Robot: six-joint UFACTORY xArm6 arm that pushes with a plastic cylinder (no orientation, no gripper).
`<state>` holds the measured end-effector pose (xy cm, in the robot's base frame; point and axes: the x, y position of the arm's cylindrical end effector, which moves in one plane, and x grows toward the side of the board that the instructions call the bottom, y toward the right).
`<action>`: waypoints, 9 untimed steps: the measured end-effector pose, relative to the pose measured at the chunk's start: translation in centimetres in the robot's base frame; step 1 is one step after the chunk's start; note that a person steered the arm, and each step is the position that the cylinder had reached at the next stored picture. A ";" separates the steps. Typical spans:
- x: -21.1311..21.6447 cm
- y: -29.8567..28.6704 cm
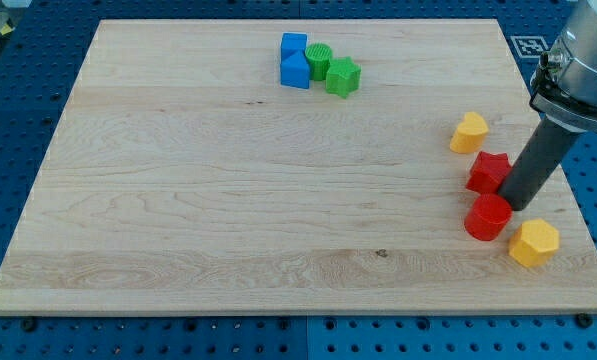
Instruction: Move yellow hexagon below red circle
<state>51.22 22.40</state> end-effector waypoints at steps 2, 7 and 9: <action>-1.0 0.0; 4.7 3.1; 5.9 2.0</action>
<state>57.11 24.38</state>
